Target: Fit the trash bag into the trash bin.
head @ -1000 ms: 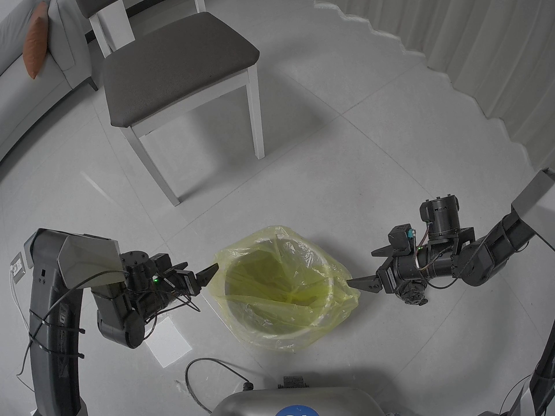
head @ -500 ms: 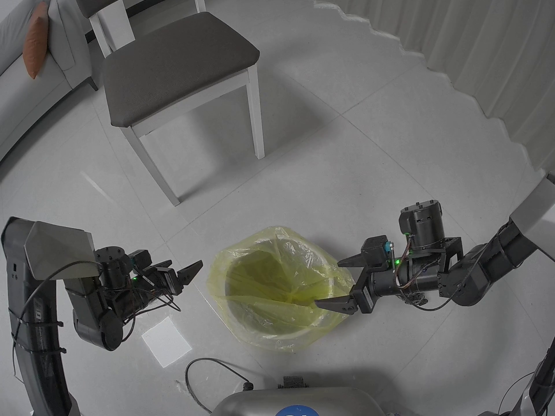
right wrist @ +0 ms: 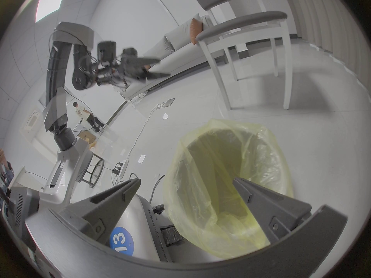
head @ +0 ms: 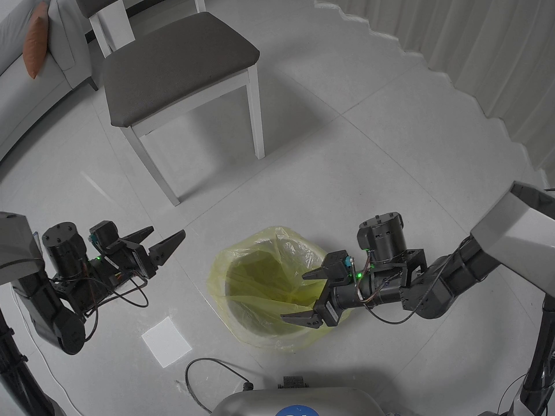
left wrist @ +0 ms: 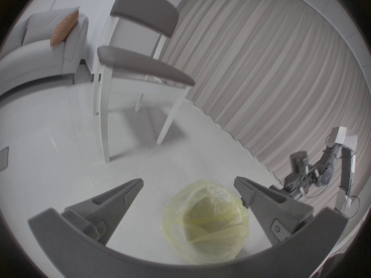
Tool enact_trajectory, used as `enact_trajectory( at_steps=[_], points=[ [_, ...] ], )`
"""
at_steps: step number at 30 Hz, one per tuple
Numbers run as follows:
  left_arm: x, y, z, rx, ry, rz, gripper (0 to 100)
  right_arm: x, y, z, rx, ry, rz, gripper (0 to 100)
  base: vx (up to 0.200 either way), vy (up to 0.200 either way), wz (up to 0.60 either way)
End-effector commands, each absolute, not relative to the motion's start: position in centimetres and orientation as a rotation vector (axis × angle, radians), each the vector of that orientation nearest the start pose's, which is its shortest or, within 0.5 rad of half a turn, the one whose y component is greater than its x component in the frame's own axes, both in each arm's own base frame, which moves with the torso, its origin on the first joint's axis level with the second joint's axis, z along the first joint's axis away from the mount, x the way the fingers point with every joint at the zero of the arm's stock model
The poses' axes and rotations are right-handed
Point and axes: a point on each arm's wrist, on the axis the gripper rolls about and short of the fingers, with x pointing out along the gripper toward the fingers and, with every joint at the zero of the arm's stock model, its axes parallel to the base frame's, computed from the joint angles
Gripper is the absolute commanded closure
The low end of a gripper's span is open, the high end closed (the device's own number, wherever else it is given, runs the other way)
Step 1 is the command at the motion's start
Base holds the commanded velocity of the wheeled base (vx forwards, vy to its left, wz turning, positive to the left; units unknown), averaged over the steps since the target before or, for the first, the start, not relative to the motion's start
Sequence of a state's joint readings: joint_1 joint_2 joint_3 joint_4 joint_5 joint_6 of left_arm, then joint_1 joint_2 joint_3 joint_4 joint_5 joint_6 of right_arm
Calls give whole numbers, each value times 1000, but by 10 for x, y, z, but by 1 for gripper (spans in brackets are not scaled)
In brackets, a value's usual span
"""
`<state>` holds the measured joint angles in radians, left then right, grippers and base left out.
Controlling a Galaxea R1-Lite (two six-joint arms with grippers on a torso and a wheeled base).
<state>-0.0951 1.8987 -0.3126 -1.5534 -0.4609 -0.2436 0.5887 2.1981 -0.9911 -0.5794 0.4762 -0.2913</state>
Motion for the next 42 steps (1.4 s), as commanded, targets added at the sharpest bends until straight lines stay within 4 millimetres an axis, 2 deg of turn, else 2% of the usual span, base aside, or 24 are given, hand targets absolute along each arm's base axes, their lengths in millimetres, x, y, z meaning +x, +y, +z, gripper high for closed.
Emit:
enact_trajectory(
  at_steps=[1, 5, 11, 19, 20, 27, 35, 42],
  points=[
    [246, -34, 131, -224, 4, -568, 0, 324, 234, 19, -297, 561, 1129, 0, 0, 0, 0],
    [233, -33, 132, -225, 7, -567, 0, 330, 238, 7, -297, 579, 1130, 0, 0, 0, 0],
    [228, -31, 129, -228, 25, -559, 0, 338, 250, -4, -300, 578, 1141, 0, 0, 0, 0],
    [217, -31, 128, -198, 32, -574, 0, 341, 252, -14, -306, 604, 1143, 0, 0, 0, 0],
    [214, -31, 128, -194, 33, -585, 0, 341, 252, -15, -306, 607, 1143, 100, 0, 0, 0],
    [208, -31, 130, -191, 30, -610, 0, 330, 254, -20, -314, 636, 1163, 100, 0, 0, 0],
    [210, -31, 126, -196, 49, -607, 0, 295, 269, -16, -345, 663, 1241, 100, 0, 0, 0],
    [211, -32, 125, -197, 53, -619, 0, 291, 275, -25, -351, 679, 1257, 100, 0, 0, 0]
  ],
)
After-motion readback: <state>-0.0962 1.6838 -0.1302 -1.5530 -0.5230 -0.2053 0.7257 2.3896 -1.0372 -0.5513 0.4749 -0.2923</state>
